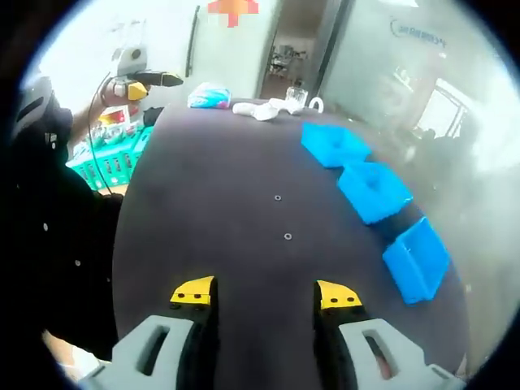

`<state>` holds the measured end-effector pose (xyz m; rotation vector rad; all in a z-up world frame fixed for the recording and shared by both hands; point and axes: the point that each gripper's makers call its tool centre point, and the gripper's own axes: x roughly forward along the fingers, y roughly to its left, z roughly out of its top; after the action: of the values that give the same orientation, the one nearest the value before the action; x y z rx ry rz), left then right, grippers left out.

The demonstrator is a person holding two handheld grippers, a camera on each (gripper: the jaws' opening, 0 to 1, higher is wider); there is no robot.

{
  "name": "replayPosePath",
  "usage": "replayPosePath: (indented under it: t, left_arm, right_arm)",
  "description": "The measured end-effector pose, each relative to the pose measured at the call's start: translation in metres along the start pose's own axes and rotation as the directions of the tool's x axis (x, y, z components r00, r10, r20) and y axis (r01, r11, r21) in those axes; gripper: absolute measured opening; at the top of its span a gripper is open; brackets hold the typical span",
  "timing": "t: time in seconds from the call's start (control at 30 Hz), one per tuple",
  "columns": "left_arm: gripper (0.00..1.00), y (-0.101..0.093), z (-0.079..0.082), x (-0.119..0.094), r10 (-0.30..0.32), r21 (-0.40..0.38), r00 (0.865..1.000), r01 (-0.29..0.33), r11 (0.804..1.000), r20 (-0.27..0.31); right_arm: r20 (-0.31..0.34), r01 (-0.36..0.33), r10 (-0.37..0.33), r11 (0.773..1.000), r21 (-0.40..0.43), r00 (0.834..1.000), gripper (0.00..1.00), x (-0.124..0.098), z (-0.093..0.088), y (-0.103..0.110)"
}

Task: Sort the screws, nuts, and washers into the corresponding bins

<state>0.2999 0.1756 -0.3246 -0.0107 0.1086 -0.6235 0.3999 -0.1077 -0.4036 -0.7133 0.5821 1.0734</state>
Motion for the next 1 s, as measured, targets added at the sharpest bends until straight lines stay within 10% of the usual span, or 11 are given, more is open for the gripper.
replayPosePath:
  t: [1.0]
  left_arm:
    - [0.48, 0.011, -0.011, -0.007, 0.029, -0.022, 1.0, -0.029, 0.999, -0.01]
  right_arm:
    - [-0.161, -0.096, 0.086, 0.994, -0.059, 0.983, 0.36, 0.053, 0.013, -0.034]
